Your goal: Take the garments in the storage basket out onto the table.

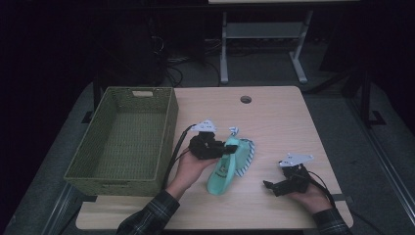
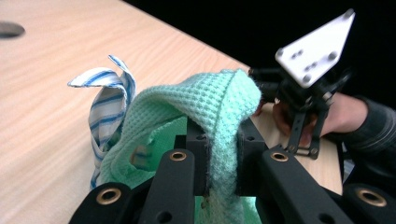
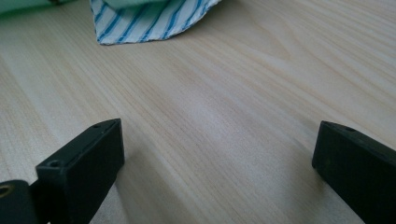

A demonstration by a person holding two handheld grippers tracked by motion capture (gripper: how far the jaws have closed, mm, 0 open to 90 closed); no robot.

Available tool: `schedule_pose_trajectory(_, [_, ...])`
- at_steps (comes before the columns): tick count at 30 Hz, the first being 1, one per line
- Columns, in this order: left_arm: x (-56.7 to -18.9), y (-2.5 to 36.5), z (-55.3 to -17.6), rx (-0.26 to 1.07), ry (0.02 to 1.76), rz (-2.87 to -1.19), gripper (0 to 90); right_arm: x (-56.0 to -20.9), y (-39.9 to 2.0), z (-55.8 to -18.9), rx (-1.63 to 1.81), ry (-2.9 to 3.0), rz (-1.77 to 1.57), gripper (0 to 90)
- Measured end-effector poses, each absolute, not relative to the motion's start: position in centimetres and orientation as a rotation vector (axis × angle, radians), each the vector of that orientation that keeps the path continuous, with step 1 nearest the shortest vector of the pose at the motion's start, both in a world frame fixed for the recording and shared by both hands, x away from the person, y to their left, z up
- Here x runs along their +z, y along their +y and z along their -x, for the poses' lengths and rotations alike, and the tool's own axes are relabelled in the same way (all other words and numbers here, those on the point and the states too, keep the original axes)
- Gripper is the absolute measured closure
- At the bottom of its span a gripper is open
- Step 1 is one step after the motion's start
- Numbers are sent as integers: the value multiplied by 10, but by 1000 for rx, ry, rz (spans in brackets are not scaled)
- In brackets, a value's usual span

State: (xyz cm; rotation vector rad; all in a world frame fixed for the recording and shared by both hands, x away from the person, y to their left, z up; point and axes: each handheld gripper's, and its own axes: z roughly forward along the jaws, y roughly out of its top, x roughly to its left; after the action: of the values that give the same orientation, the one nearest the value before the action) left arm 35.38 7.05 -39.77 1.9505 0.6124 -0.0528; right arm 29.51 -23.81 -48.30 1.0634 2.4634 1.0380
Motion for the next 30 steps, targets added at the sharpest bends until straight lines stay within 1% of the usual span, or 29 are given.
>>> schedule_pose_trajectory(9, [-420, 68, -361, -49, 631, -2008, 785, -483, -238, -295, 1034, 2465, -1063, 20])
schedule_pose_trajectory(23, [-456, 52, -361, -13, 603, -2191, 763, -483, -238, -295, 1035, 2466, -1063, 20])
schedule_pose_trajectory(25, [-462, 50, -360, -6, 612, -2203, 741, -483, -238, -295, 1035, 2466, -1062, 20])
schedule_pose_trajectory(27, [-461, 50, -361, -2, 614, -2203, 694, -483, -238, -295, 1034, 2466, -1063, 20])
schedule_pose_trajectory(30, [-453, 54, -361, -1, 631, -2190, 549, -483, -238, -295, 1034, 2466, -1063, 20])
